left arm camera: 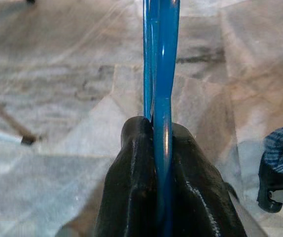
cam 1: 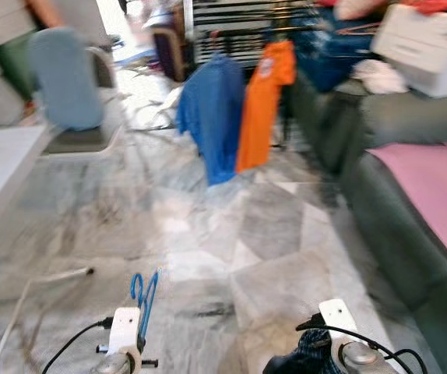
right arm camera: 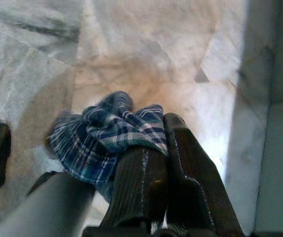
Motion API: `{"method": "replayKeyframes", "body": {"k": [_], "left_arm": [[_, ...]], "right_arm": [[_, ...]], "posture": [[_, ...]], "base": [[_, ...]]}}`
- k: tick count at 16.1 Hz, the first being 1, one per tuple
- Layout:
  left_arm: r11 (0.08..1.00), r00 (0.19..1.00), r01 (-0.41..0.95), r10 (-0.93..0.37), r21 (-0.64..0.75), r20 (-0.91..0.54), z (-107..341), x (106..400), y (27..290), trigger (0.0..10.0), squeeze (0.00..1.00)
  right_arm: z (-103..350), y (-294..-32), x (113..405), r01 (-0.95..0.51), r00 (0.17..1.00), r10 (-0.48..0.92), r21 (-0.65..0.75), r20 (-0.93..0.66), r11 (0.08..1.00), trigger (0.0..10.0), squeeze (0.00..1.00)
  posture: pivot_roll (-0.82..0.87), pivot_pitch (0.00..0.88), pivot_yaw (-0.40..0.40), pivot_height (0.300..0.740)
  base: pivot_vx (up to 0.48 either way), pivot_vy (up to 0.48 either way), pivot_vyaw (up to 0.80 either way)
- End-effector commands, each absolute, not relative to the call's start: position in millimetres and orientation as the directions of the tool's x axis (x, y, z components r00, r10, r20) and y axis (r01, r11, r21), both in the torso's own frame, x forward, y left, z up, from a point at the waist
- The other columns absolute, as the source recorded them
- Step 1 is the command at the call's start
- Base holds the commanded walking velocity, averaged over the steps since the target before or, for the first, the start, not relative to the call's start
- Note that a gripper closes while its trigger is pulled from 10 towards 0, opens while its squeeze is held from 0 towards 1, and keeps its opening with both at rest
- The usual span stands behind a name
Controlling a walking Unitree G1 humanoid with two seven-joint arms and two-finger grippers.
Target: Hang hanger
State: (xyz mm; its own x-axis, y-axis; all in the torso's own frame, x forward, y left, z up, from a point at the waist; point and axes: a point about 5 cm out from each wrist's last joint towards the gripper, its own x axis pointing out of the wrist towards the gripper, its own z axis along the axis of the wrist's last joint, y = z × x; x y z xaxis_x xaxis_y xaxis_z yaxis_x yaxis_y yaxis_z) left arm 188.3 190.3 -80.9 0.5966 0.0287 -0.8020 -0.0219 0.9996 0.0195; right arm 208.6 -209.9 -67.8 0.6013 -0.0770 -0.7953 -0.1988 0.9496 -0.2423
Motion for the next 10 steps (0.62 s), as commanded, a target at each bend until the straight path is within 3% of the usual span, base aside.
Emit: {"method": "replayKeyframes", "body": {"k": [1,3,8,10], "left_arm": [[0.999,0.599,-0.017,0.036,0.031,-0.8,-80,189,194,10.0,0.0],[0.999,0.599,-0.007,0.03,0.032,-0.8,-80,189,193,10.0,0.0],[1.0,0.601,-0.007,0.026,0.027,-0.799,-80,190,193,10.0,0.0],[1.0,0.602,-0.007,0.024,0.025,-0.798,-80,190,193,10.0,0.0]], "right_arm": [[-66,-202,213,-0.22,0.615,-0.051,-0.234,-0.787,0.947,10.0,0.0],[-68,-198,213,-0.226,0.613,-0.045,-0.23,-0.789,0.947,10.0,0.0],[-70,-189,211,-0.242,0.604,-0.036,-0.227,-0.796,0.943,10.0,0.0],[-70,-189,212,-0.246,0.604,-0.033,-0.226,-0.796,0.943,10.0,0.0]], "posture": [[-0.1,0.0,0.095,0.74],[-0.1,0.0,0.095,0.74],[-0.1,0.0,0.099,0.74],[-0.1,0.0,0.1,0.74]], "base": [[0.0,0.0,0.78],[0.0,0.0,0.6],[0.0,0.0,0.0],[0.247,0.0,0.0]]}}
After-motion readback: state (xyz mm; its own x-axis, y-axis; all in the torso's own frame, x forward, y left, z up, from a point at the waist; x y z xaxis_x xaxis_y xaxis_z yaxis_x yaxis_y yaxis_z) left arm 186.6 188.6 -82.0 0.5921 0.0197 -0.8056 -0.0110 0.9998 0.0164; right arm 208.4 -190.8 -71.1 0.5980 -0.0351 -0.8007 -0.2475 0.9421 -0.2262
